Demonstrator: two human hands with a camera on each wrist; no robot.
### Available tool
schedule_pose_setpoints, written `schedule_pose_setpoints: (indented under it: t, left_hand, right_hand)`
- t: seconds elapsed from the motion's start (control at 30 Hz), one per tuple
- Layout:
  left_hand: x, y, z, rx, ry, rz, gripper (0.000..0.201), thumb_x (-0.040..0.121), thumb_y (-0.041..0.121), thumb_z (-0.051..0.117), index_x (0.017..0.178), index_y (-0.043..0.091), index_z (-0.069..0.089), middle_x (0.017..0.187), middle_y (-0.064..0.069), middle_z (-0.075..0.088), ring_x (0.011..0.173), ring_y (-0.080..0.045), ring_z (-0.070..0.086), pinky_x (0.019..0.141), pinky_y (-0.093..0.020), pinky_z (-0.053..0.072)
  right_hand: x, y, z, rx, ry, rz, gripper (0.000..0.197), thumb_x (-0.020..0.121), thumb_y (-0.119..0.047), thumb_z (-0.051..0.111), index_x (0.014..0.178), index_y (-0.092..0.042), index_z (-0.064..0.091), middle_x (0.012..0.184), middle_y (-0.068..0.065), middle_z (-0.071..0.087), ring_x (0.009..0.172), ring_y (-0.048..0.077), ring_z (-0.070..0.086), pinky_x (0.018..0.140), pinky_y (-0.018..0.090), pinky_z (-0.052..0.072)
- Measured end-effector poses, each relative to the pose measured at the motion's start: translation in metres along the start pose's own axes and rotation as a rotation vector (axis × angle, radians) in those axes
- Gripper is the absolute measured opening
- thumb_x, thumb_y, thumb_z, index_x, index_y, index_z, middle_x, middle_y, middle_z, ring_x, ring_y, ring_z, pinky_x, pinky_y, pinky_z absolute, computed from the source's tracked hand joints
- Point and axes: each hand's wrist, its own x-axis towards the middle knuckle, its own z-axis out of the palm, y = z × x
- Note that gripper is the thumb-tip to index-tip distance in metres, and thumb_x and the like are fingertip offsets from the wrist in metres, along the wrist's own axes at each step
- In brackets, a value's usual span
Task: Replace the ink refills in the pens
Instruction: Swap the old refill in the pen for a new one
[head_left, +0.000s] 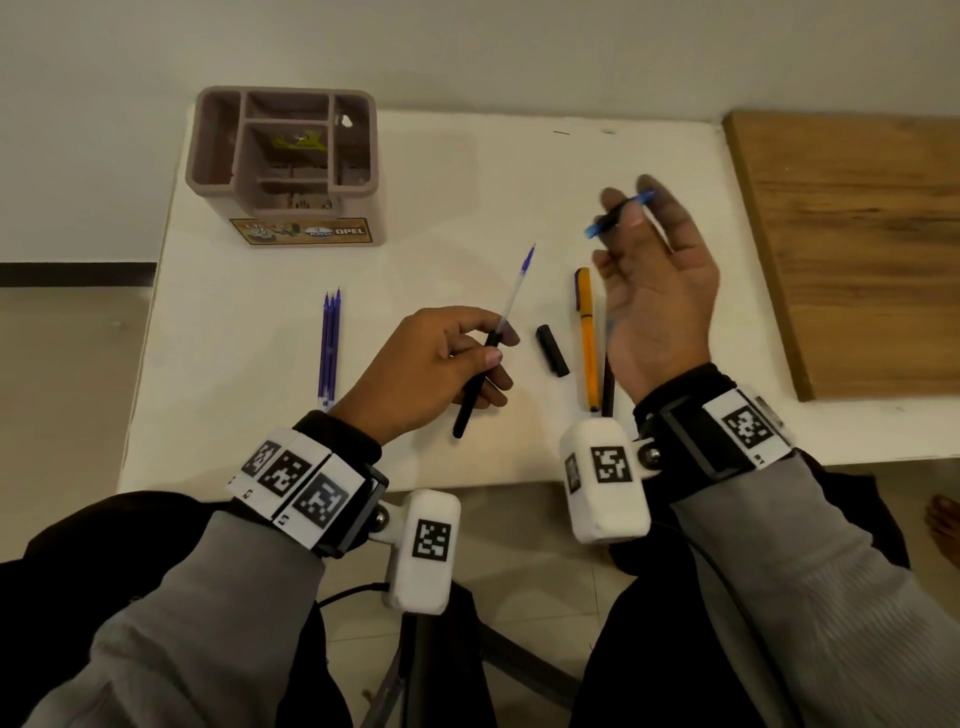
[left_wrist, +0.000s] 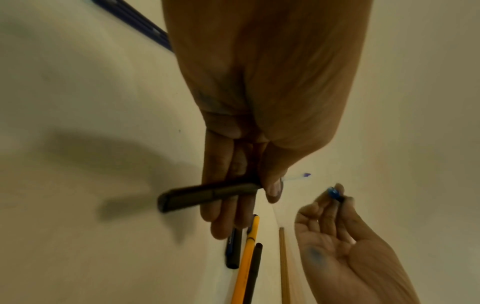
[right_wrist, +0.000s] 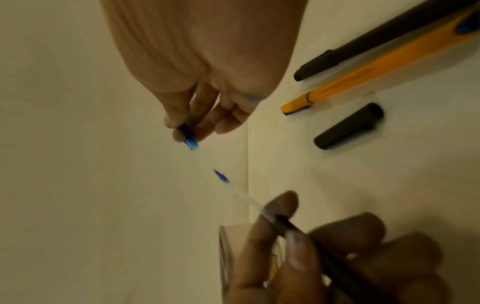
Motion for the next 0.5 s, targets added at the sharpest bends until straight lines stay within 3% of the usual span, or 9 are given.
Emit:
schedule_pose_setpoints:
  t: [0.07,0.1,0.17,0.23,0.4,0.5]
  left_hand:
    - [0.002,-0.001,-0.002,-0.003,0.057,-0.002,0.019,0.096,0.003,0.051,0.107,0.009,0.065,0.084,-0.020,0.072,0.072,-0.030,0.073,0.068,-0.034,0.061]
    - [0.003,-0.002,-0.003,-0.007,0.084,-0.004,0.019,0.096,0.003,0.050,0.107,0.008,0.065,0.083,-0.020,0.072,0.071,-0.030,0.073,0.069,-0.035,0.061]
    - [0.005,-0.003,-0.004,-0.010,0.123,-0.013,0.018,0.096,0.003,0.050,0.105,0.009,0.065,0.082,-0.019,0.073,0.070,-0.029,0.073,0.069,-0.038,0.062]
    - [0.006,-0.005,-0.003,0.009,0.139,-0.019,0.018,0.095,0.004,0.051,0.105,0.009,0.065,0.081,-0.018,0.073,0.070,-0.028,0.073,0.070,-0.038,0.061]
    - [0.007,-0.005,0.000,0.032,0.136,-0.031,0.018,0.096,0.005,0.050,0.106,0.009,0.064,0.082,-0.018,0.073,0.070,-0.028,0.073,0.070,-0.039,0.061]
    - [0.006,-0.006,0.002,0.035,0.125,-0.048,0.017,0.095,0.004,0.050,0.105,0.009,0.064,0.081,-0.020,0.072,0.069,-0.030,0.073,0.072,-0.044,0.061]
  right_hand:
    - [0.004,-0.008,-0.006,-0.124,0.054,0.014,0.016,0.091,-0.008,0.066,0.106,-0.012,0.064,0.091,0.003,0.074,0.079,0.013,0.066,0.067,0.025,0.050]
    - [0.003,-0.010,-0.008,-0.326,-0.007,0.053,0.016,0.087,-0.010,0.071,0.103,-0.011,0.066,0.087,0.004,0.073,0.074,0.013,0.067,0.064,0.025,0.050]
    - [-0.001,-0.006,-0.013,-0.832,-0.258,0.194,0.021,0.078,-0.014,0.080,0.096,-0.008,0.070,0.076,0.006,0.073,0.062,0.012,0.066,0.057,0.023,0.050]
    - [-0.007,0.003,-0.015,-1.157,-0.430,0.310,0.027,0.071,-0.018,0.087,0.090,-0.008,0.071,0.069,0.006,0.072,0.057,0.011,0.066,0.055,0.018,0.049]
    - [-0.008,0.022,-0.013,-1.370,-0.358,0.212,0.038,0.062,-0.027,0.091,0.087,-0.011,0.067,0.068,-0.007,0.060,0.063,0.007,0.057,0.058,0.016,0.040]
    - [-0.009,0.024,-0.012,-1.320,-0.265,0.055,0.023,0.081,-0.031,0.076,0.093,-0.015,0.066,0.074,-0.009,0.060,0.070,0.007,0.058,0.063,0.018,0.043]
